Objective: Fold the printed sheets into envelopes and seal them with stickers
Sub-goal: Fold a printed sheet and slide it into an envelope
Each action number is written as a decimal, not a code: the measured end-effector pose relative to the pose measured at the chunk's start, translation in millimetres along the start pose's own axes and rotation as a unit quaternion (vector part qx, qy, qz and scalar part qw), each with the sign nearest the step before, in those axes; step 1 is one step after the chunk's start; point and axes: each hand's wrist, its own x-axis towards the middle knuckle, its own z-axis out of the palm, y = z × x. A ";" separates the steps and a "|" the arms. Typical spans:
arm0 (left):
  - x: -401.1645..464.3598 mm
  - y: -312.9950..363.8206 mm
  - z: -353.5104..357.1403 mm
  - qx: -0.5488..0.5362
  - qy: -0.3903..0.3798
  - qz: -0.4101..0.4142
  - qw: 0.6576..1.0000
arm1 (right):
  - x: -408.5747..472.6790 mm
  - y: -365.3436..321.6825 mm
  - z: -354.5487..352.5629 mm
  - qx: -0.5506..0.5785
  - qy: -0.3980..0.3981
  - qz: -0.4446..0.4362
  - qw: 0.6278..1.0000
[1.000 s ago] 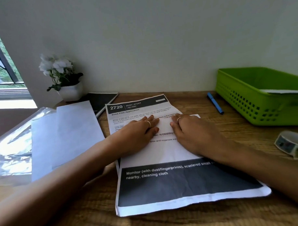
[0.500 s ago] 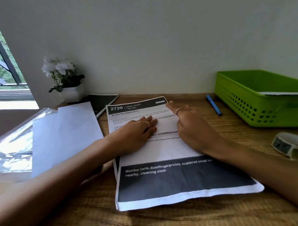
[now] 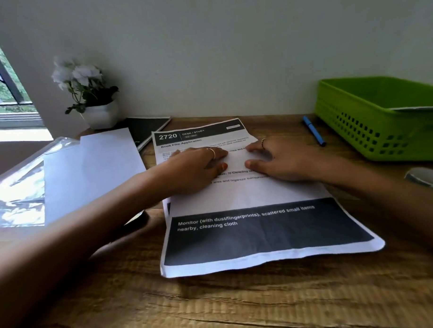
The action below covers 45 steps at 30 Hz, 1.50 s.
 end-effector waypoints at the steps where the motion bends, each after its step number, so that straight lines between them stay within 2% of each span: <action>1: 0.4 -0.5 -1.6 0.009 -0.014 -0.006 1.000 | 0.0 3.3 -5.0 -0.014 -0.016 0.008 1.000; 4: 0.3 -4.5 -4.9 0.001 -0.052 0.003 0.999 | -0.9 12.5 -17.3 -0.070 -0.061 0.018 0.996; 6: -0.4 -8.0 -6.1 -0.010 -0.050 0.009 0.999 | -0.6 16.8 -23.7 -0.090 -0.073 0.019 0.993; 12: 1.4 -10.0 -9.3 -0.011 0.024 0.021 0.999 | 3.6 24.8 -29.1 -0.059 -0.073 0.028 0.995; 16: -0.3 -13.3 -11.4 -0.027 0.079 0.040 0.996 | 1.2 25.6 -30.1 -0.087 -0.066 0.024 0.994; 25: -4.5 -9.4 -16.2 0.073 0.224 0.049 0.971 | -7.5 18.1 -41.3 -0.007 0.088 -0.024 0.996; 34: -12.4 -5.8 -22.1 0.109 0.297 0.095 0.944 | -33.2 24.4 -37.3 -0.031 0.148 -0.081 0.985; 37: -15.9 -1.8 -18.2 0.112 0.273 0.075 0.953 | -39.6 30.0 -31.6 -0.039 0.161 -0.096 0.982; 41: -16.5 -3.2 -12.5 0.087 0.193 0.053 0.976 | -46.0 31.4 -22.9 -0.068 0.134 -0.081 0.985; 45: -15.8 -1.1 -10.8 0.076 0.062 0.042 0.994 | -52.4 29.4 -17.7 -0.130 0.091 -0.035 0.987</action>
